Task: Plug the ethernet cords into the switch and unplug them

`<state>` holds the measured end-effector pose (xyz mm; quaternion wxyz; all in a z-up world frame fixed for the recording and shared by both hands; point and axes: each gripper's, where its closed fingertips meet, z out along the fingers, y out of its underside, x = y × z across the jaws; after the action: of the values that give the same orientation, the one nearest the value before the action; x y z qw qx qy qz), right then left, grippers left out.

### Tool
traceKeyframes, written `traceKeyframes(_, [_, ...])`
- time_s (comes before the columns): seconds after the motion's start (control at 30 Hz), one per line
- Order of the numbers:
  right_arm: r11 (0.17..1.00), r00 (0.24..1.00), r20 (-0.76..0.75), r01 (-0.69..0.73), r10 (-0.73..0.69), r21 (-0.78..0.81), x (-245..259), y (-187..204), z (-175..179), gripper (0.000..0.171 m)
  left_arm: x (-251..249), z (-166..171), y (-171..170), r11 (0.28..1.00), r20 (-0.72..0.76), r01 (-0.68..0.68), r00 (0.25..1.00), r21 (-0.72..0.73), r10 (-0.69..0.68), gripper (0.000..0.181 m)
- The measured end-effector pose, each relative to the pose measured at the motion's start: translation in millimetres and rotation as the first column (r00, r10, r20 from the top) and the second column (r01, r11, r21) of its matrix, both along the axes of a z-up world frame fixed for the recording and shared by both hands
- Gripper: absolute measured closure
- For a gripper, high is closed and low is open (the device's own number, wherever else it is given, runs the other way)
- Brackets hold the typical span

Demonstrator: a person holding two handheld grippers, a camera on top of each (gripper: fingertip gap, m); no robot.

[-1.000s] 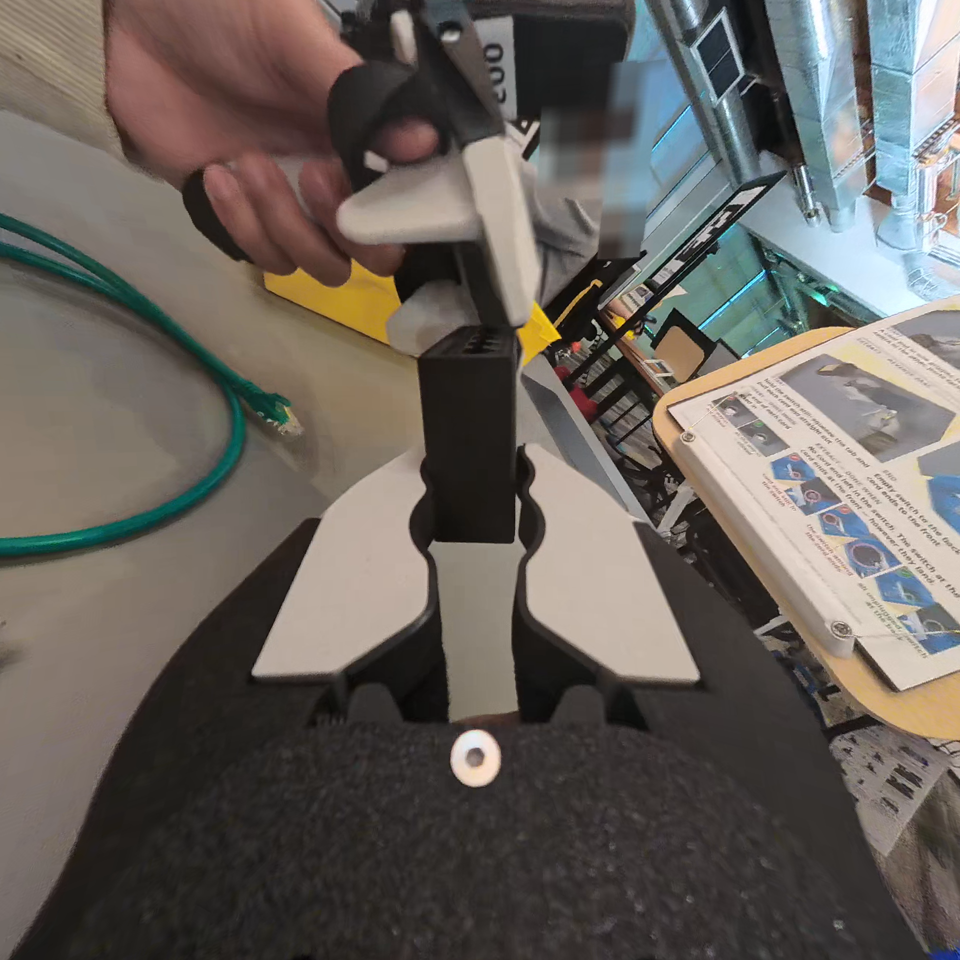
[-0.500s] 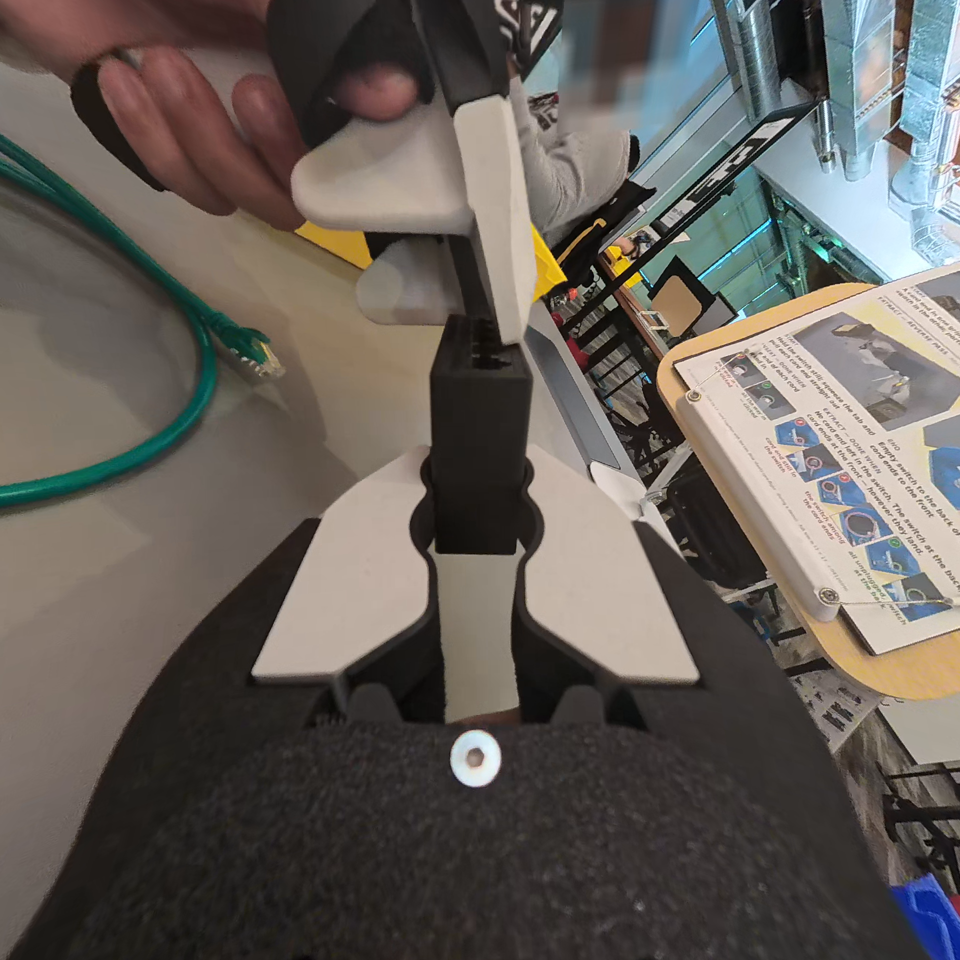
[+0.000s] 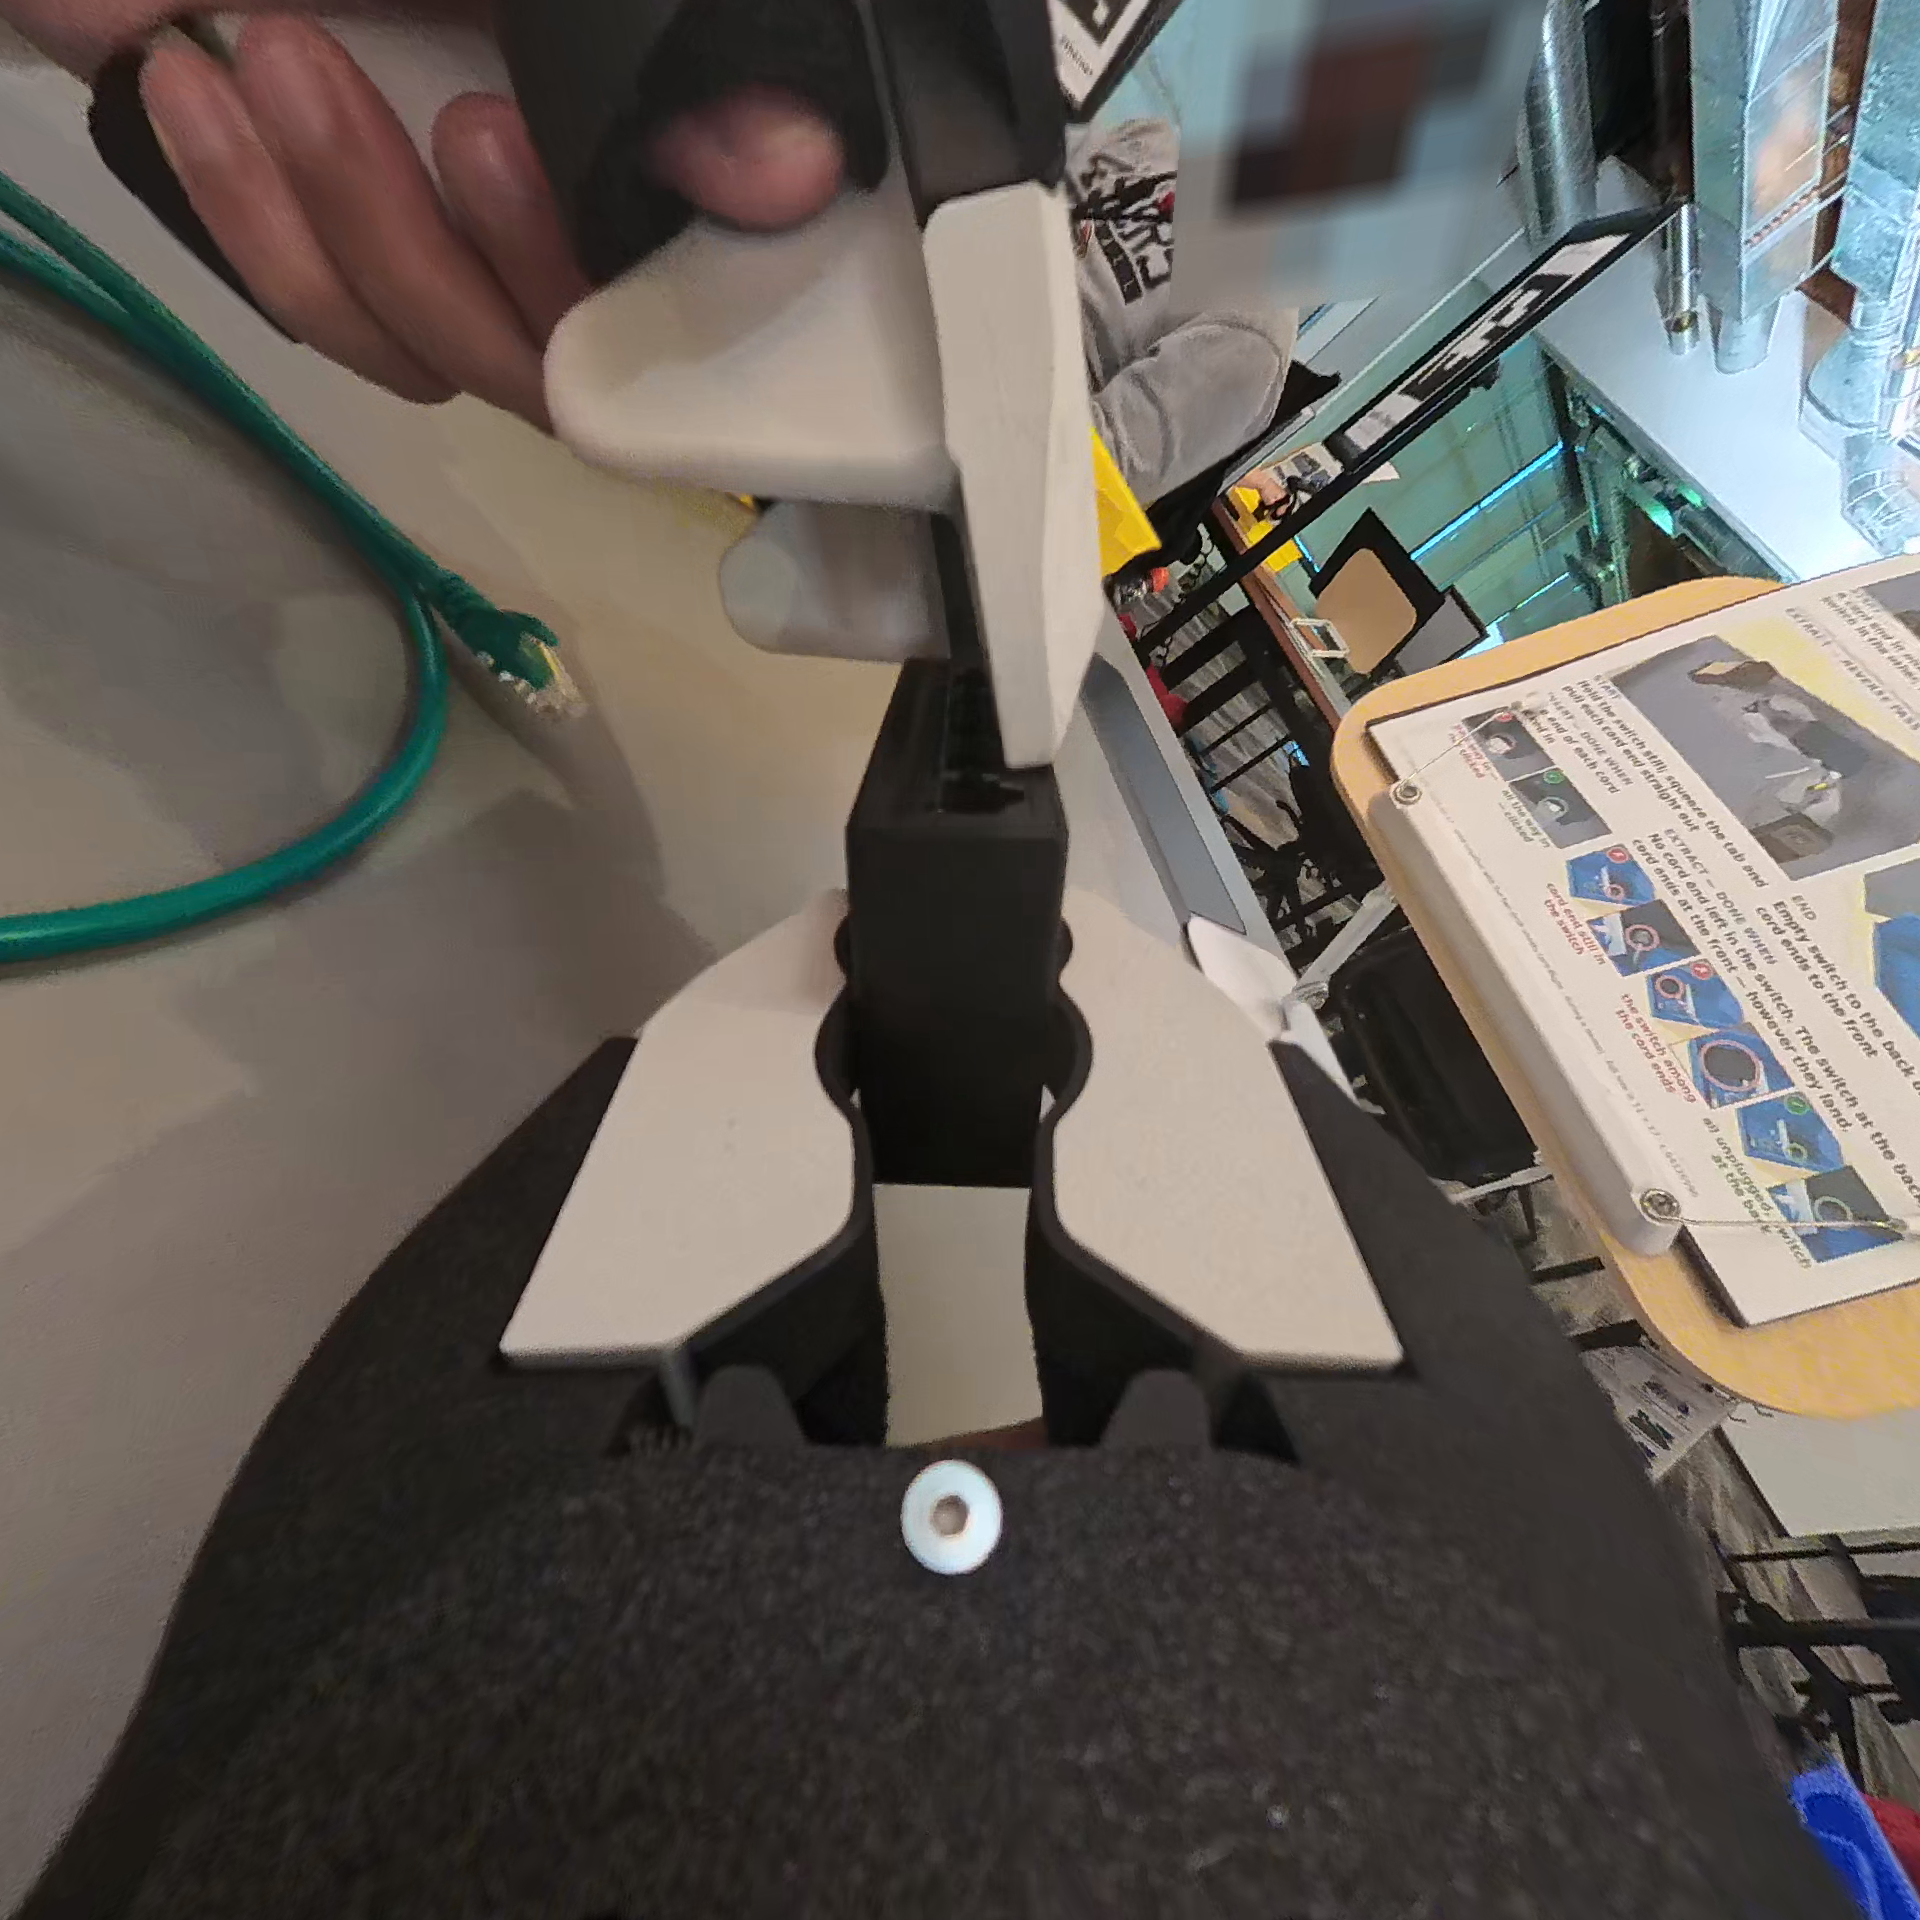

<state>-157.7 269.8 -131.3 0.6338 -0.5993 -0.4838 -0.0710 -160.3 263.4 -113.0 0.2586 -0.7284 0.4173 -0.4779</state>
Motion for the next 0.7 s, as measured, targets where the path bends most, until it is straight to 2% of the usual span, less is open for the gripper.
traceKeyframes(0.13, [1.000,1.000,0.013,0.000,0.000,0.022,2,0,4,0.141,0,6,0,1.000,0.004,0.014,1.000,0.016,-0.014,0.120])
traceKeyframes(0.2, [0.999,1.000,-0.014,-0.011,0.011,0.041,2,-2,10,0.141,-6,14,3,0.999,0.025,0.048,0.999,0.004,-0.048,0.137])
traceKeyframes(0.23, [0.999,0.999,-0.032,-0.007,0.009,0.049,2,-2,14,0.141,-14,21,8,0.999,0.039,0.041,0.998,0.016,-0.042,0.138])
traceKeyframes(0.33, [0.996,0.999,-0.029,0.024,-0.022,0.085,9,-1,19,0.141,-57,25,27,0.986,-0.024,-0.028,0.999,0.163,0.032,0.139])
traceKeyframes(0.4, [0.992,0.998,-0.046,0.052,-0.047,0.114,14,0,27,0.141,-88,12,20,0.976,-0.100,-0.023,0.994,0.217,0.046,0.139])
traceKeyframes(0.53, [0.989,0.996,-0.057,0.078,-0.071,0.128,17,2,31,0.141,-124,-37,-5,0.972,-0.206,-0.013,0.977,0.234,0.063,0.139])
traceKeyframes(0.6, [0.989,0.997,-0.041,0.071,-0.066,0.128,15,2,28,0.141,-125,-52,-11,0.982,-0.242,0.020,0.970,0.188,0.027,0.138])
traceKeyframes(0.7, [0.991,0.999,-0.022,0.050,-0.048,0.122,10,0,24,0.141,-120,-66,-10,0.994,-0.217,0.018,0.976,0.109,0.006,0.145])
